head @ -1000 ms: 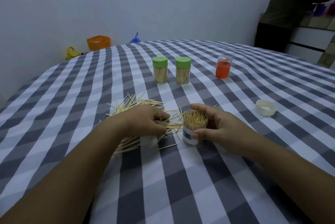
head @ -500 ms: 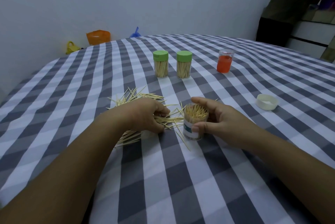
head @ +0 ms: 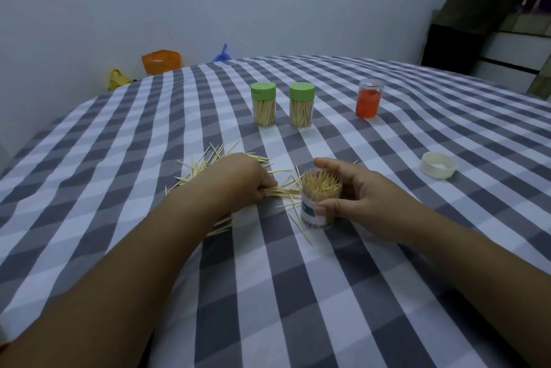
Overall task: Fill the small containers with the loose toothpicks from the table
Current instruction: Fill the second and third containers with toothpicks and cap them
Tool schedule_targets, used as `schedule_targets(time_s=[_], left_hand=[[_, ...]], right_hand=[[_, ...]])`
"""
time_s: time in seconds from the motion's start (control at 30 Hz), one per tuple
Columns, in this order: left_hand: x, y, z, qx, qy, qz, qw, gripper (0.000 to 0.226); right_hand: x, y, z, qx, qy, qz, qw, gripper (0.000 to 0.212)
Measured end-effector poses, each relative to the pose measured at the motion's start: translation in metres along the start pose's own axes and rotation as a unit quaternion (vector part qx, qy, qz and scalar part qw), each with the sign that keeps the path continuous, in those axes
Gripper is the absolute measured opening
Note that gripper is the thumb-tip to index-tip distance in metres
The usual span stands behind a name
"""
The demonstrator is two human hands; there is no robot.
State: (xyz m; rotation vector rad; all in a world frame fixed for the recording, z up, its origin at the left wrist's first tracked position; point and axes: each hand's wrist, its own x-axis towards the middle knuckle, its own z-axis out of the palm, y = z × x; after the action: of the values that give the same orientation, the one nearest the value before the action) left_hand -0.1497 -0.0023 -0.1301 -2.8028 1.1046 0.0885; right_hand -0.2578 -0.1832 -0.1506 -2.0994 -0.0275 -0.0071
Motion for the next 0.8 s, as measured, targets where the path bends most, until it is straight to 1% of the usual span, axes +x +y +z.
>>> schedule_targets(time_s=[0.07, 0.1, 0.2, 0.23, 0.3, 0.37, 0.43, 0.47, 0.5, 0.57, 0.6, 0.63, 0.73, 0.8], left_hand=[[0.004, 0.002, 0.002, 0.039, 0.002, 0.003, 0.999, 0.04], [0.005, 0.003, 0.003, 0.05, 0.007, 0.004, 0.999, 0.039], [0.005, 0.0, 0.004, 0.029, 0.023, -0.009, 0.999, 0.037], [0.004, -0.001, 0.005, -0.007, 0.033, -0.017, 0.999, 0.038], [0.0, -0.004, 0.008, -0.122, 0.079, -0.036, 0.989, 0.036], [-0.003, -0.007, 0.009, -0.246, 0.133, -0.049, 0.959, 0.03], [-0.003, -0.008, 0.01, -0.356, 0.162, -0.055, 0.919, 0.022], [-0.003, -0.008, 0.01, -0.418, 0.164, -0.059, 0.891, 0.02], [-0.003, -0.008, 0.009, -0.487, 0.161, -0.063, 0.856, 0.019], [-0.002, -0.005, 0.008, -0.608, 0.156, -0.07, 0.775, 0.018], [-0.002, -0.004, 0.008, -0.65, 0.156, -0.074, 0.74, 0.018], [-0.002, -0.002, 0.007, -0.68, 0.157, -0.076, 0.712, 0.017], [-0.003, 0.005, 0.003, -0.751, 0.164, -0.074, 0.635, 0.016], [-0.004, 0.01, 0.0, -0.805, 0.168, -0.066, 0.565, 0.015]], right_hand=[[0.0, 0.001, 0.0, 0.006, 0.0, 0.0, 1.0, 0.086], [0.0, 0.001, 0.0, 0.006, 0.0, -0.001, 1.0, 0.084], [0.0, 0.003, 0.0, -0.004, 0.001, 0.0, 1.0, 0.076], [0.001, 0.003, 0.0, -0.006, 0.001, 0.002, 1.0, 0.076], [0.001, 0.002, 0.0, -0.011, 0.001, 0.004, 1.0, 0.076], [0.001, 0.002, 0.0, -0.02, 0.002, 0.003, 1.0, 0.075], [0.001, 0.002, 0.0, -0.021, 0.002, 0.003, 1.0, 0.075], [0.0, 0.002, 0.0, -0.019, 0.002, 0.002, 1.0, 0.075], [0.0, 0.002, 0.0, -0.017, 0.002, 0.002, 1.0, 0.074], [0.0, 0.002, 0.001, -0.017, 0.002, 0.002, 1.0, 0.074], [0.0, 0.002, 0.001, -0.018, 0.002, 0.003, 1.0, 0.074], [0.001, 0.002, 0.001, -0.016, 0.003, 0.003, 1.0, 0.074], [0.0, 0.002, 0.001, -0.005, 0.002, 0.002, 1.0, 0.077], [0.0, 0.002, 0.002, -0.006, 0.002, 0.001, 1.0, 0.078]])
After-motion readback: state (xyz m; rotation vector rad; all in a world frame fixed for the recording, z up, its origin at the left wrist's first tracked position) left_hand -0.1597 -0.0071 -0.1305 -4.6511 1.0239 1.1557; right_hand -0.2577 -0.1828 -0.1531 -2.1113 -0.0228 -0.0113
